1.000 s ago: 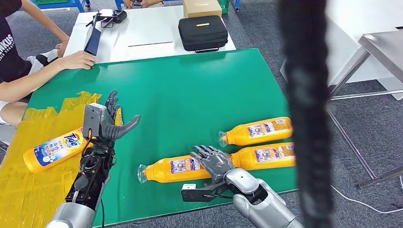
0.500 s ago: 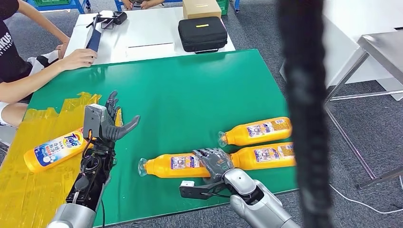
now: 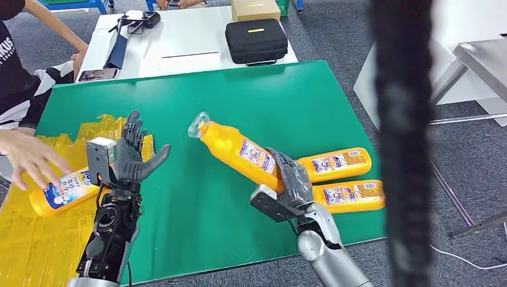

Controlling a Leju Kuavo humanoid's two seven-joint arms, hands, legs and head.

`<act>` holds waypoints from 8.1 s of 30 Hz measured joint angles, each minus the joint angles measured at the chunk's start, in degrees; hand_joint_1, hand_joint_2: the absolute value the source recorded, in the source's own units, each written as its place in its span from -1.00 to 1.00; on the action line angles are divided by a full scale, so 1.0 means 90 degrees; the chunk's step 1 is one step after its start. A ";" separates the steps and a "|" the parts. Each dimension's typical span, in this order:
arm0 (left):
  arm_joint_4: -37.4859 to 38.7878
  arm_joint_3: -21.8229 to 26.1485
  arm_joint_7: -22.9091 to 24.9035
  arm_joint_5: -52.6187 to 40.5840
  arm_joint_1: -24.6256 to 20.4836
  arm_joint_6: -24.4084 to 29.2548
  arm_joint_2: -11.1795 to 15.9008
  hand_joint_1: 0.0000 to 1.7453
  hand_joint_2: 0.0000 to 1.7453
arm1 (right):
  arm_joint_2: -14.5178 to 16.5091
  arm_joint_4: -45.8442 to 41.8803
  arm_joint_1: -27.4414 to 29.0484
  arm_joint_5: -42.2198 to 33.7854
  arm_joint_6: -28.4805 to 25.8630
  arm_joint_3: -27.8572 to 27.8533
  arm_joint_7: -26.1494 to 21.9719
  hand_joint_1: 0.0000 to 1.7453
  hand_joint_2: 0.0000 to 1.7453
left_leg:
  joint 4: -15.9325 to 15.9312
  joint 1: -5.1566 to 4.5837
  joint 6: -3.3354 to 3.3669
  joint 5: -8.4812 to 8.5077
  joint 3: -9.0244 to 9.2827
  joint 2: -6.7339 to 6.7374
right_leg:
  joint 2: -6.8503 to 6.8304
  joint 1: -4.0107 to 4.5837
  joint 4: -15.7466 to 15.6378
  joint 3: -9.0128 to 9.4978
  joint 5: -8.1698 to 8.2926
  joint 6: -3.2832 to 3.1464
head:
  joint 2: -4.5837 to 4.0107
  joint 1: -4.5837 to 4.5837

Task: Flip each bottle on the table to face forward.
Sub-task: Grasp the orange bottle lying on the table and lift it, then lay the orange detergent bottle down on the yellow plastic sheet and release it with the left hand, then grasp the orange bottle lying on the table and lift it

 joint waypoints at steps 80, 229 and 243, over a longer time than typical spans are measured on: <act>-0.0168 -0.1908 0.0801 0.2983 -0.0082 -0.1545 0.0091 -1.00 1.00 | 0.1385 0.2791 -0.1267 -0.0839 -0.0374 0.1164 -0.1231 1.00 1.00 | 0.0000 0.0001 -0.0002 0.0001 -0.0011 0.0006 | 0.0002 0.0001 0.0000 -0.0017 0.0001 0.0000 | 0.0000 0.0001; 0.0003 -0.0880 -0.0223 -0.3145 0.0306 0.2501 -0.0038 -1.00 1.00 | -0.1812 -0.0015 -0.1125 0.2978 0.3213 -0.2126 0.1084 -1.00 1.00 | 0.0002 -0.0018 0.0021 0.0021 -0.0048 0.0012 | 0.0011 -0.0019 -0.0001 -0.0050 0.0033 0.0004 | 0.0000 -0.0016; 0.0302 -0.0792 -0.0314 -0.2666 0.0152 0.2431 -0.0107 -1.00 1.00 | -0.1923 0.0549 -0.1183 0.3004 0.3295 -0.2585 0.1296 -1.00 1.00 | 0.0002 -0.0019 0.0021 0.0021 -0.0048 0.0013 | 0.0010 -0.0019 -0.0001 -0.0051 0.0033 0.0004 | 0.0000 -0.0017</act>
